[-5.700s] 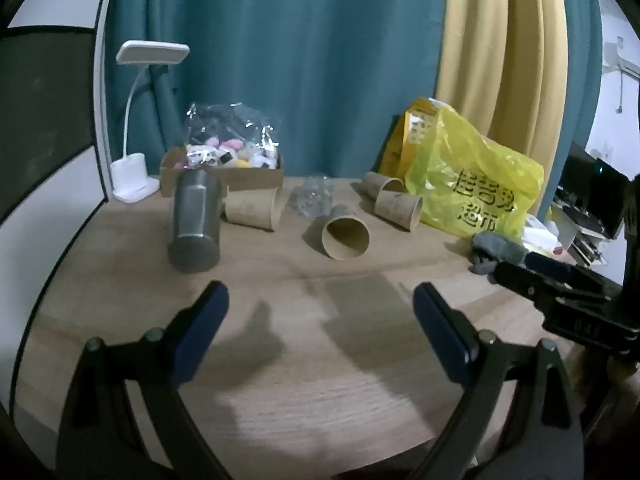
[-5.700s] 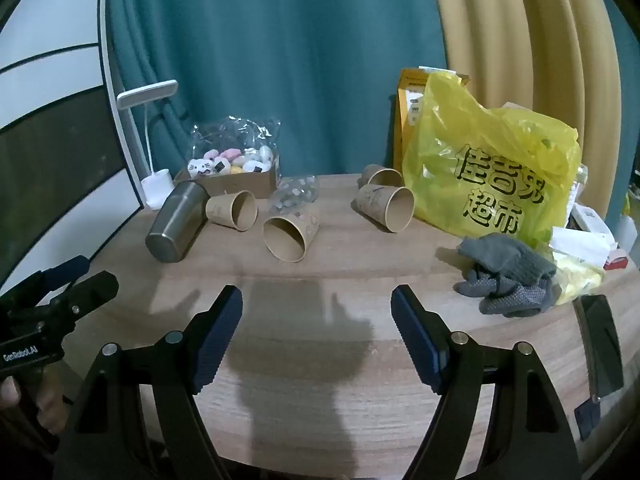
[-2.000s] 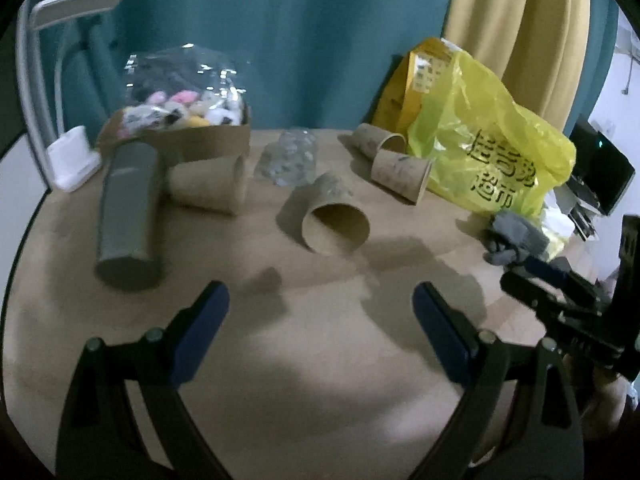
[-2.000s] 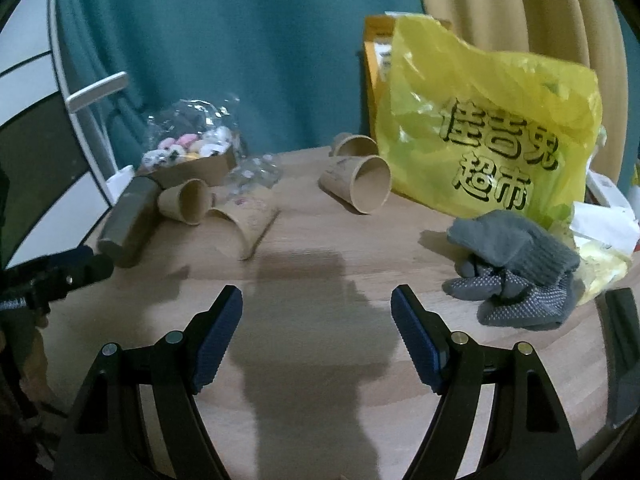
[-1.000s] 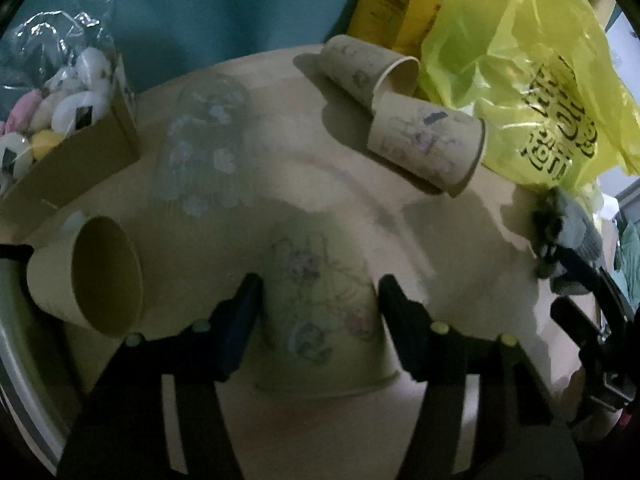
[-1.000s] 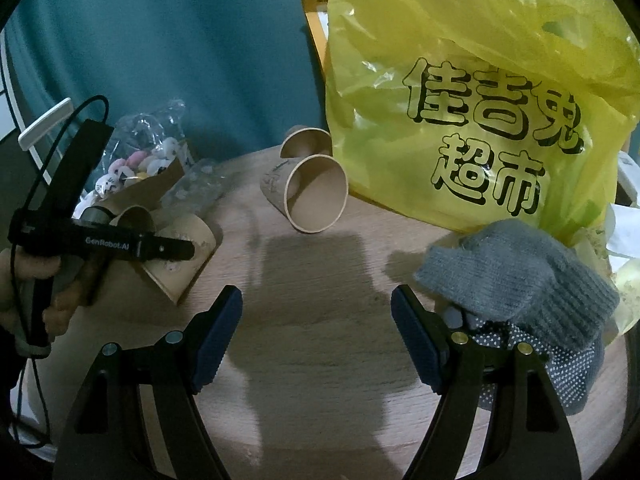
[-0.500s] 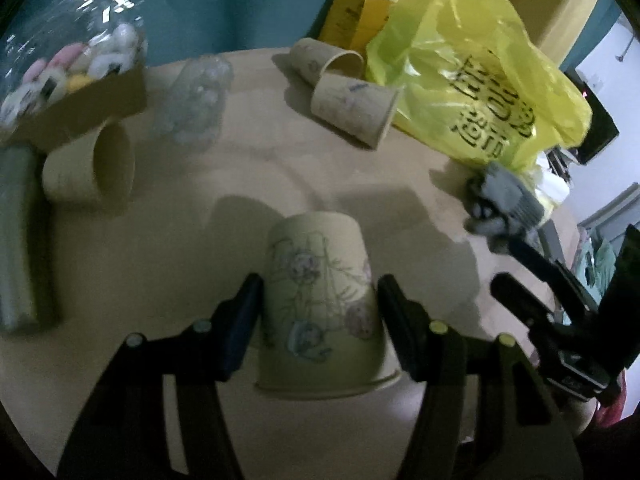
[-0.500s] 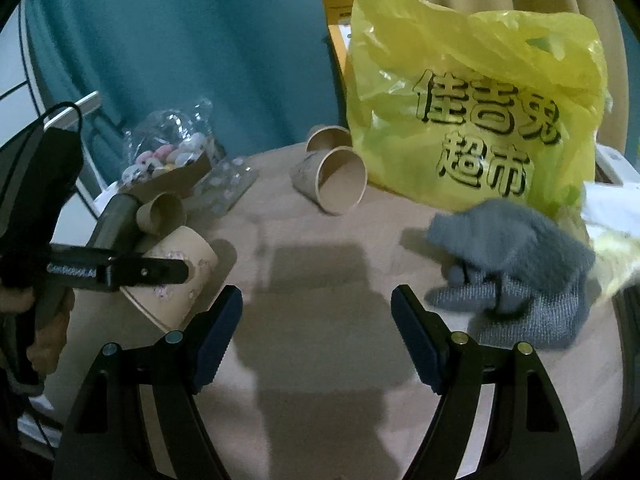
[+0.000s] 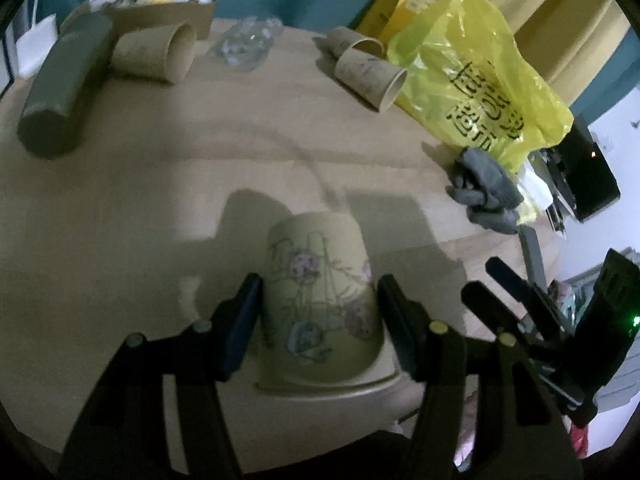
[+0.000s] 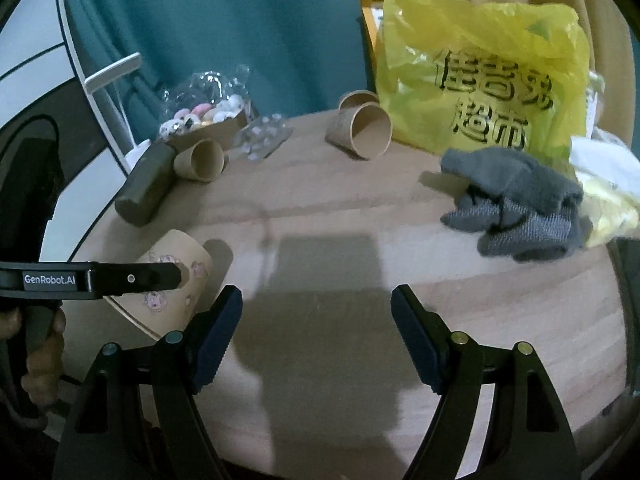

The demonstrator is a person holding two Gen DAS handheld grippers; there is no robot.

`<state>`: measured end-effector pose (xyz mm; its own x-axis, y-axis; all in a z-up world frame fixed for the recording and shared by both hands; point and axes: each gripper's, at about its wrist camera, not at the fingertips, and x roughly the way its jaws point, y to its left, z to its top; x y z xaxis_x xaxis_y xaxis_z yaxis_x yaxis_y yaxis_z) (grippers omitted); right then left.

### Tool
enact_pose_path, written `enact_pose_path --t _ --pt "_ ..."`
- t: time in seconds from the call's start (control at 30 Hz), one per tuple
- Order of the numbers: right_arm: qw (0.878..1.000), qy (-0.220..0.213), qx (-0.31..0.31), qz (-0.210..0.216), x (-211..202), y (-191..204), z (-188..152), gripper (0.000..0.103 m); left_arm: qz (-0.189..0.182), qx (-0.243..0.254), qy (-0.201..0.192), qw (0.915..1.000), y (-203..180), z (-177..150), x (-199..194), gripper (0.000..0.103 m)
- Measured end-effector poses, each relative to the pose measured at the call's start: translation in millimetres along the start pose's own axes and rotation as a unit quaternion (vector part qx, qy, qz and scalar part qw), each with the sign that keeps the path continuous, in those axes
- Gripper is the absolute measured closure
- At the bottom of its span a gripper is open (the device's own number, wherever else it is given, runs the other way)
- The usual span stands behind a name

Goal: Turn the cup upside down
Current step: 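Lift the patterned cup with the left gripper and turn it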

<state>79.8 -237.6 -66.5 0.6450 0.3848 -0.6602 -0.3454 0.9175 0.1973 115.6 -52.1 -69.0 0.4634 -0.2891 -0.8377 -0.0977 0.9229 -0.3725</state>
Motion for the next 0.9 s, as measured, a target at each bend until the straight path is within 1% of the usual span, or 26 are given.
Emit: enact_pose_path --t 0.17,0.53,0.57,0.7,0.9 --pt "1.0 0.007 -0.003 0.003 -0.9 -0.3 -7.0 0.023 0.006 -0.024 -0.001 0.9997 9.2 -7.2 1.2 0.042" --pt "1.0 0.004 0.006 0.004 -0.9 -3.7 -8.3 0.023 0.029 -0.021 0.017 0.9992 8.4 -5.3 10.0 0.04" --pt "1.0 0.004 0.008 0.004 -0.2 -4.5 -8.6 0.023 0.03 -0.02 0.02 0.9991 8.4 -5.5 10.8 0.039" --pt "1.0 0.004 0.009 0.003 -0.1 -4.4 -7.8 0.023 0.032 -0.021 0.025 0.999 8.1 -6.6 12.8 0.026" --pt "1.0 0.006 0.008 0.003 1.1 -4.8 -7.2 0.023 0.035 -0.015 0.017 0.9991 4.7 -6.8 5.5 0.026"
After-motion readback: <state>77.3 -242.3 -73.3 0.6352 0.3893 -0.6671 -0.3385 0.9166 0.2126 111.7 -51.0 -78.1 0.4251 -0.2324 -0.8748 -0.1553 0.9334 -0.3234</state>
